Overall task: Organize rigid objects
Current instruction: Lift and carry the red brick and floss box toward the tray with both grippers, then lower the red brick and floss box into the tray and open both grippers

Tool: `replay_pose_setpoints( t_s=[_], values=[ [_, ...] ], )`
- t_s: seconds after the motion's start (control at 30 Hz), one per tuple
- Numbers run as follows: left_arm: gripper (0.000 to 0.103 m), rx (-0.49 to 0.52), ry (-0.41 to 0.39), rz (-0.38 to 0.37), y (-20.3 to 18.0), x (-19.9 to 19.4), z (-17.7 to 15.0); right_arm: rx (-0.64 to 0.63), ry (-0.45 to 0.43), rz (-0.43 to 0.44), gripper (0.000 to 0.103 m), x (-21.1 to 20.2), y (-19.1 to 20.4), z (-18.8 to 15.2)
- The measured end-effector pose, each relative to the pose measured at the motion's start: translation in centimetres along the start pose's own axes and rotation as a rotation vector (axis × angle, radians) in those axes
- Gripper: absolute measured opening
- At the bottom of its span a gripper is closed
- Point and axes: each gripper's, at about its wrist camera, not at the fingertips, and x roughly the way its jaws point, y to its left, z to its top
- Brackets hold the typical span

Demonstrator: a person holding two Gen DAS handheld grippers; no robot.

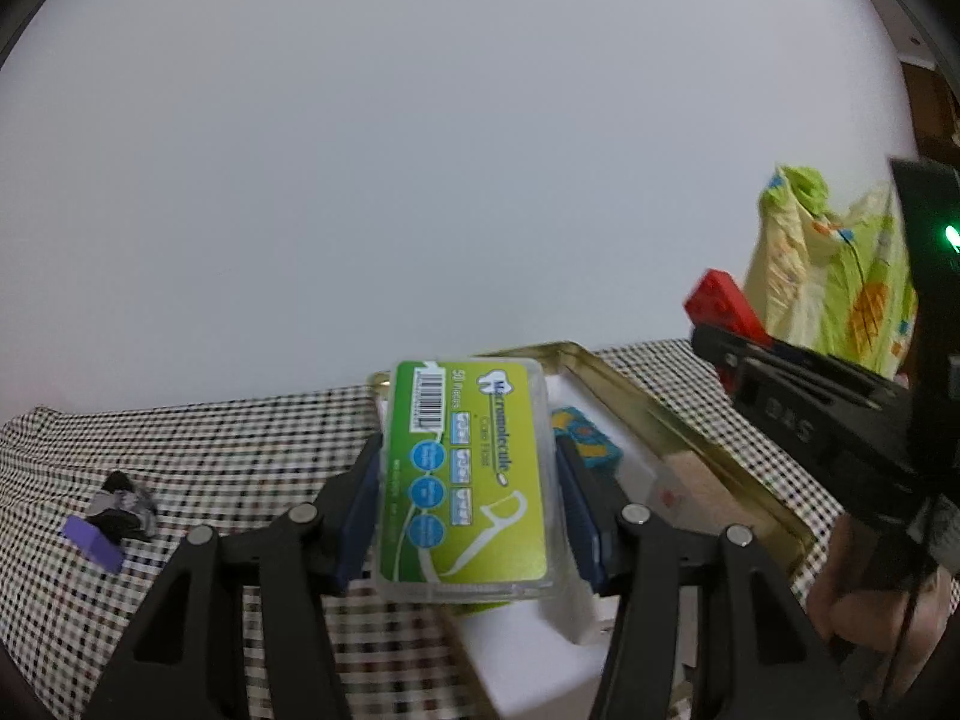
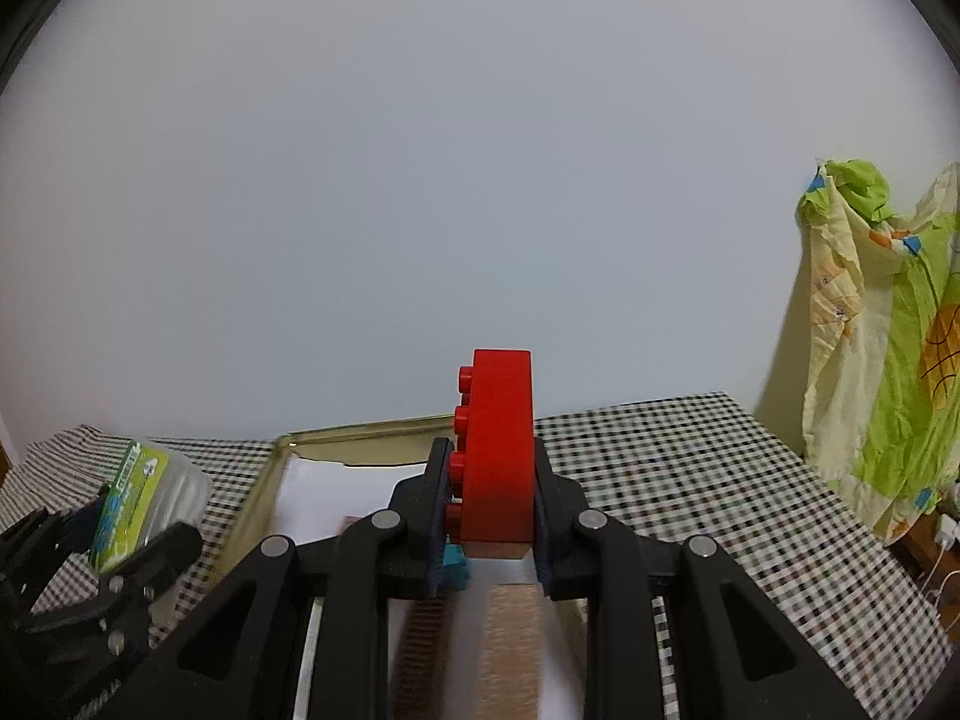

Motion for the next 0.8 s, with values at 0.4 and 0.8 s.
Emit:
replay_pose_setpoints(
  t_s=[0.4,0.8],
  values=[
    [0.054,0.02,0.166,-0.018,-2.6,3.8,-0.9,-0.009,0.155,0.001,0.025,2.7,-0.4,-1.6],
    [0.054,0.021,0.241,0.0,-1.7,5.1,-1.8,-0.034,0.273,0.019,0.025,4.2,0.7,-3.4]
  ],
)
